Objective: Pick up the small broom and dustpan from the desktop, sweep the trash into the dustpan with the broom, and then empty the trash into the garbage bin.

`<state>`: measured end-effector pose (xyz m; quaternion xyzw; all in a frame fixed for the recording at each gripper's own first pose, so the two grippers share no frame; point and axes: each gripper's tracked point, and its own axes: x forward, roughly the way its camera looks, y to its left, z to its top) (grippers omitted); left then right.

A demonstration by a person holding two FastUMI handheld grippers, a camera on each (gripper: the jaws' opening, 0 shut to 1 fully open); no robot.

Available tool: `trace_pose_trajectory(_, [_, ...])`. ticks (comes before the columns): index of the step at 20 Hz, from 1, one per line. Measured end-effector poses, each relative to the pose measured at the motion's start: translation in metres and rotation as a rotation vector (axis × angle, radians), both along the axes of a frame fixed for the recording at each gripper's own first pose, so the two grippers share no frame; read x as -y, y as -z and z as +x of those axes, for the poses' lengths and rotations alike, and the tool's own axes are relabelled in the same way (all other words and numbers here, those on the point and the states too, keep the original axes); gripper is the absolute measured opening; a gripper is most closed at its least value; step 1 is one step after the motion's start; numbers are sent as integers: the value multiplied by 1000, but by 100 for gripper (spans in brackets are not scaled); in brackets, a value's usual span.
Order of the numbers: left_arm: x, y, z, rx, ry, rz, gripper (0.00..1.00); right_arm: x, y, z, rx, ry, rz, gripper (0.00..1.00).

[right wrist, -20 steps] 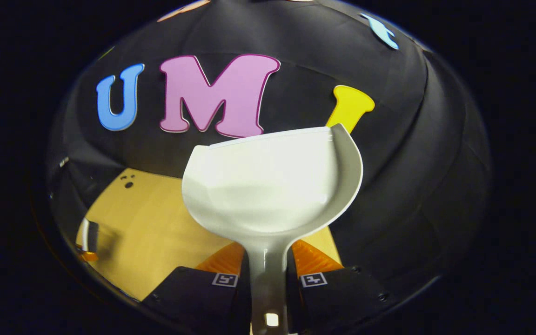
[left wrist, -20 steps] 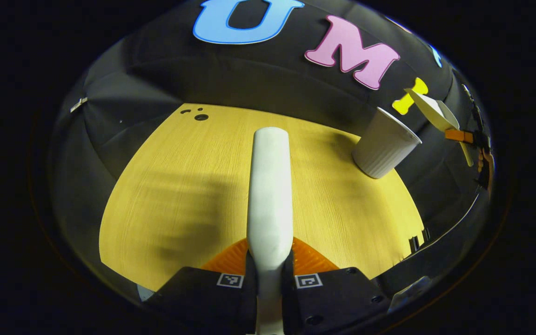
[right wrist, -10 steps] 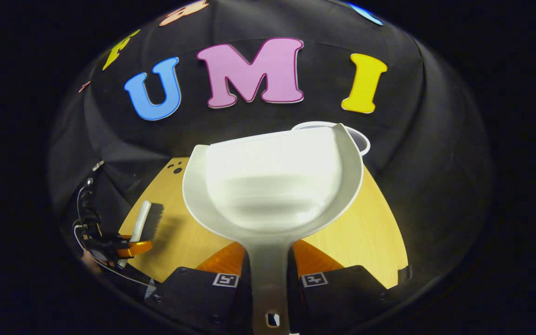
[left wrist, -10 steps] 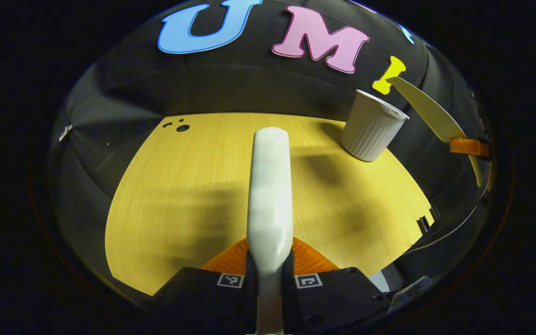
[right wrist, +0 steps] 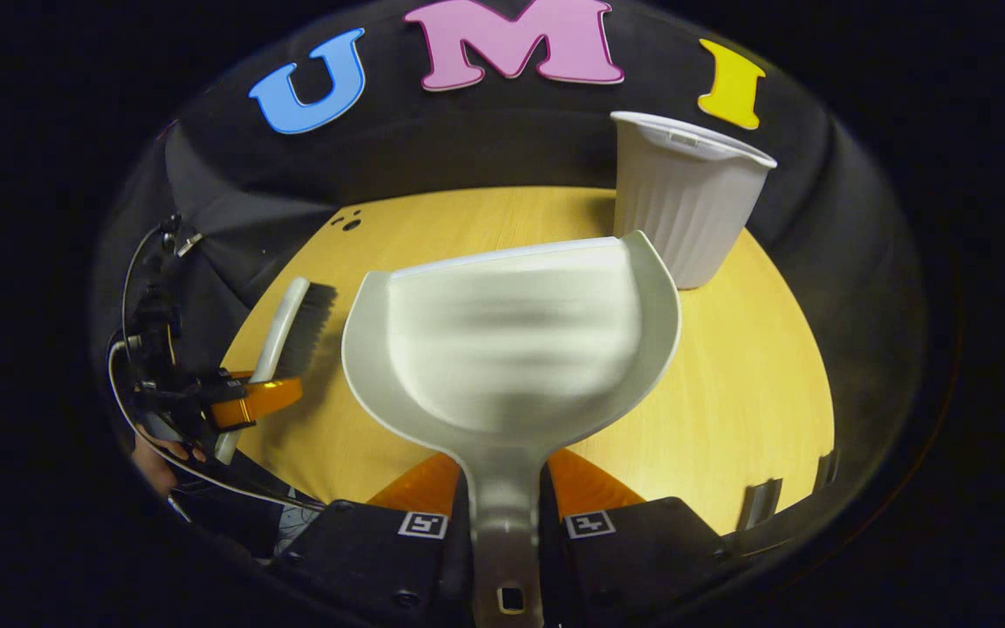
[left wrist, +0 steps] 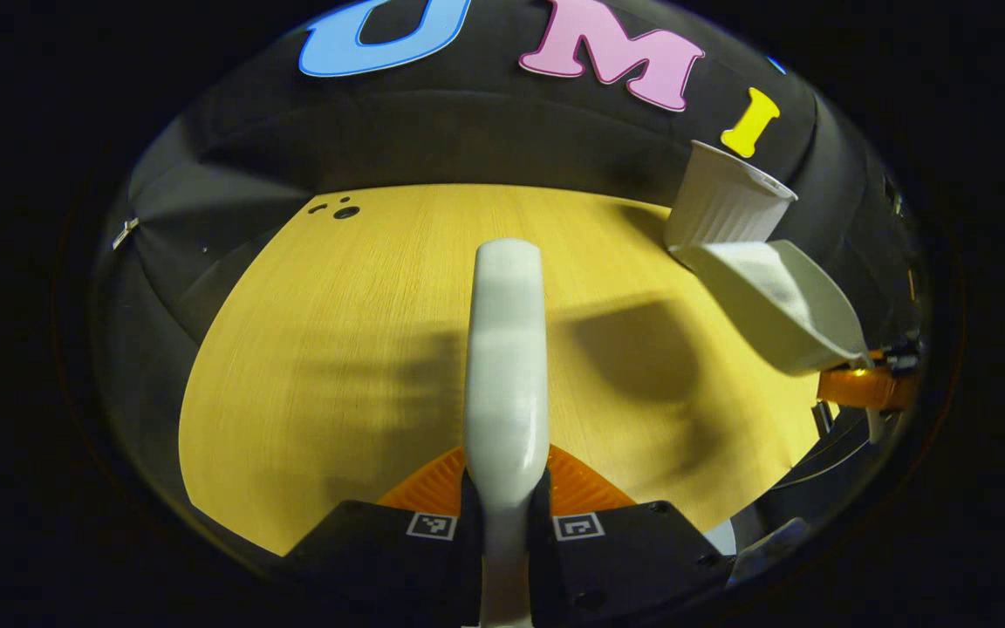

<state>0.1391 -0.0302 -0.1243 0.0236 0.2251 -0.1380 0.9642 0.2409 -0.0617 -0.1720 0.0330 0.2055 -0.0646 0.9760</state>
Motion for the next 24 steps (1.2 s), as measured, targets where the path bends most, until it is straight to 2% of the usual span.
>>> trace_pose_trajectory(3, [-3,8,18,-4,-34,24,26,-1,31,20,-67,-8,26,34])
trace_pose_trajectory(7, [-15,24,34,-24,-76,129,27,2,56,44,-136,-22,13,30])
trace_pose_trajectory(8, [-18,28,36,-33,-83,144,27,3,58,48,-154,-30,9,34])
trace_pose_trajectory(11, [-20,43,40,-76,-132,149,25,8,61,57,-171,-42,-3,31])
trace_pose_trajectory(13, [-21,51,41,-101,-177,139,26,10,61,58,-186,-38,-8,37])
trace_pose_trajectory(14, [-22,53,41,-112,-195,134,27,9,63,59,-195,-44,-14,37])
trace_pose_trajectory(15, [-21,51,39,-112,-209,124,27,9,63,60,-200,-54,-14,30])
trace_pose_trajectory(16, [-21,51,41,-120,-215,120,27,7,65,63,-203,-63,-7,34])
trace_pose_trajectory(17, [-21,49,40,-128,-221,123,28,6,67,63,-214,-69,1,31])
trace_pose_trajectory(18, [-20,48,41,-130,-222,130,28,3,69,63,-227,-69,3,34])
trace_pose_trajectory(22, [-17,49,42,-138,-207,170,31,-3,81,58,-291,-117,-41,37])
trace_pose_trajectory(23, [-16,50,41,-141,-195,163,39,-9,82,57,-294,-139,-46,39])
trace_pose_trajectory(24, [-12,47,40,-138,-183,149,34,-12,81,57,-290,-155,-54,45])
